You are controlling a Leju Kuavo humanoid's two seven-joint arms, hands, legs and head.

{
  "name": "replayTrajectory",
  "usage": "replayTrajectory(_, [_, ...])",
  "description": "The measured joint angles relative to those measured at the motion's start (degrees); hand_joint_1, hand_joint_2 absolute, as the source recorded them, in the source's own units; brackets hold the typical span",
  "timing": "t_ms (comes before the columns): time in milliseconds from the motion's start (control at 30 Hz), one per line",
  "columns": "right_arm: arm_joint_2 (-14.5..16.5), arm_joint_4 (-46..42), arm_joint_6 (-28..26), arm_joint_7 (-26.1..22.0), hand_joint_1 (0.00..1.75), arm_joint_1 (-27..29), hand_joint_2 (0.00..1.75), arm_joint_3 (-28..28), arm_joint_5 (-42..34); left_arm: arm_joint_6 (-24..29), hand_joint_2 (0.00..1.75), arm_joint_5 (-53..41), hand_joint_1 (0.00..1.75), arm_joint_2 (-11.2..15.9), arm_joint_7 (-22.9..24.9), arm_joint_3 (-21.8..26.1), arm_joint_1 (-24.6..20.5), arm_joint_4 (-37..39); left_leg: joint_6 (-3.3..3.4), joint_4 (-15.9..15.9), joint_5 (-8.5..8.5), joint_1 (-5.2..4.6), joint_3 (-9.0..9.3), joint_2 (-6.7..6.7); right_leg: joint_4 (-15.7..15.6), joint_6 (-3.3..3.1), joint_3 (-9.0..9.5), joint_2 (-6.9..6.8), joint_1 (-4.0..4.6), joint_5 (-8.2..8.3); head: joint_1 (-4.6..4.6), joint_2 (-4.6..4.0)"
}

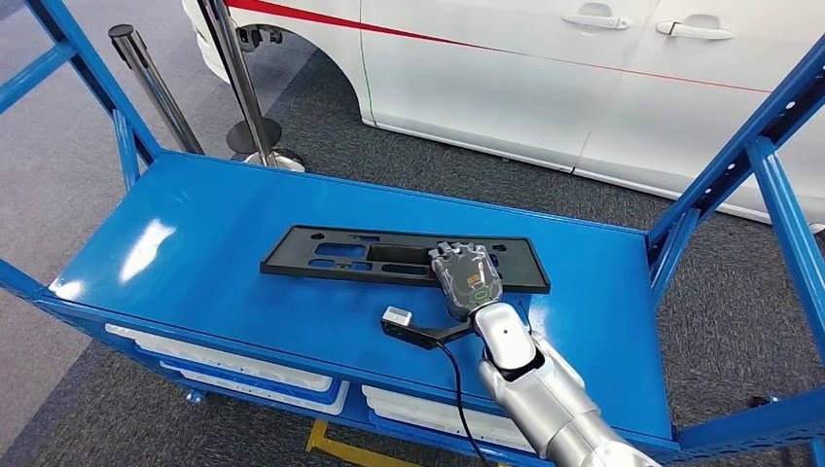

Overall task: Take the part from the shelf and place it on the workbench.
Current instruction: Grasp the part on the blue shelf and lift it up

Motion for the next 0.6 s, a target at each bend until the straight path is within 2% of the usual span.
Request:
replayTrajectory(233, [-0.4, -5.6, -11.1, 1.0, 1.75, 4.5, 1.75, -2.0, 2.7, 1.8, 1.75, -1.3, 0.00, 0.0, 0.7, 0.0, 0.0, 0.0, 0.00, 0.0, -0.01, -0.01, -0.07, 0.00, 0.0, 0.00, -0.03, 0.02, -0.01, 0.00, 0.00, 0.00])
replayTrajectory(433, [-0.9, -12.1, -15.0, 0.7, 1.75, 8.2, 1.75, -4.8, 4.5, 2.5, 1.75, -2.0, 0.00, 0.1, 0.9, 0.0, 0.1, 0.0, 0.27, 0.3, -0.21, -0.17, -0.22, -0.02, -0.2, 0.16, -0.02, 0.00, -0.41, 0.00, -0.01, 0.00])
replayTrajectory(533, [-1.3, -15.7, -17.4, 0.1, 1.75, 10.2, 1.75, -6.4, 6.1, 2.7, 1.75, -2.2, 0.00, 0.3, 0.9, 0.0, 0.1, 0.0, 0.61, 0.5, -0.23, -0.31, -0.30, -0.02, -0.3, 0.55, 0.03, 0.00, -0.54, 0.14, -0.01, 0.00])
replayTrajectory(600, [-1.6, -17.9, -18.1, -0.3, 1.75, 11.3, 1.75, -7.4, 6.8, 2.7, 1.75, -2.3, 0.00, 0.3, 0.9, 0.0, 0.1, 0.0, 1.20, -0.1, 0.22, -0.13, -0.10, 0.10, -0.1, 0.94, 0.10, 0.02, -0.52, -0.10, -0.01, 0.00])
